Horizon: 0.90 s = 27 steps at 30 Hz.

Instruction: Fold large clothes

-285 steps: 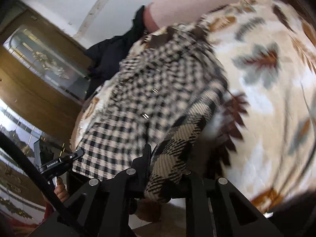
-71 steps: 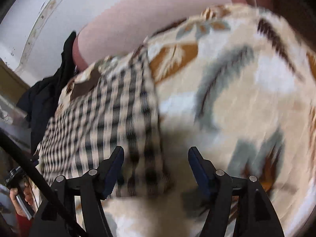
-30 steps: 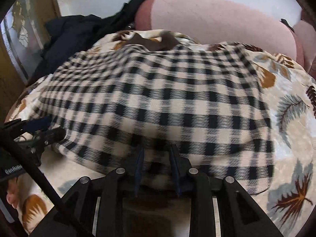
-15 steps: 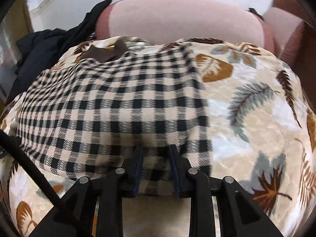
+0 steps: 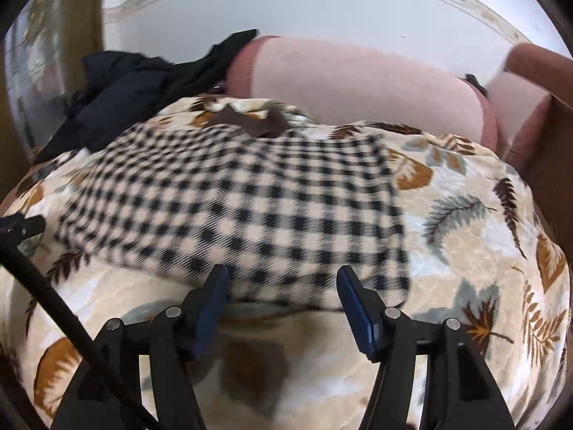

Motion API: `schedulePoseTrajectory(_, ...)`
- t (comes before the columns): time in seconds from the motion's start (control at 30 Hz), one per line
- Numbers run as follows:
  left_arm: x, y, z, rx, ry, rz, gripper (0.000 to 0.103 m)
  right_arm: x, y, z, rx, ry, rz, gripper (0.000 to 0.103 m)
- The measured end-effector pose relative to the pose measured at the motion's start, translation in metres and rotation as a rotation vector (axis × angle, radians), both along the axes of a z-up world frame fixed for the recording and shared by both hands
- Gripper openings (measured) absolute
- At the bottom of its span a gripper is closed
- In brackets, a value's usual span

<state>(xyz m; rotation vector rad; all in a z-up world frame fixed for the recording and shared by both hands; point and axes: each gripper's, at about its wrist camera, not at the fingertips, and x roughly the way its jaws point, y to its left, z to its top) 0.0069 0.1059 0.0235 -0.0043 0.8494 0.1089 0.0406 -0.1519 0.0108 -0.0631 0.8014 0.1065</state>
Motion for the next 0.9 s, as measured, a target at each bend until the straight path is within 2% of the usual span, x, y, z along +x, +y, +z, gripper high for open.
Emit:
schedulePoseTrajectory(0.27, -0.006, -0.014, -0.005, 0.027, 0.006, -0.041, 0.063, -0.008, 0.022, -0.015, -0.034, 0.028, 0.052, 0.067)
schedulePoseTrajectory(0.9, 0.018, -0.015, -0.026, 0.007, 0.070, -0.063, 0.063, 0.004, 0.023, -0.042, -0.032, 0.084, 0.075, 0.069)
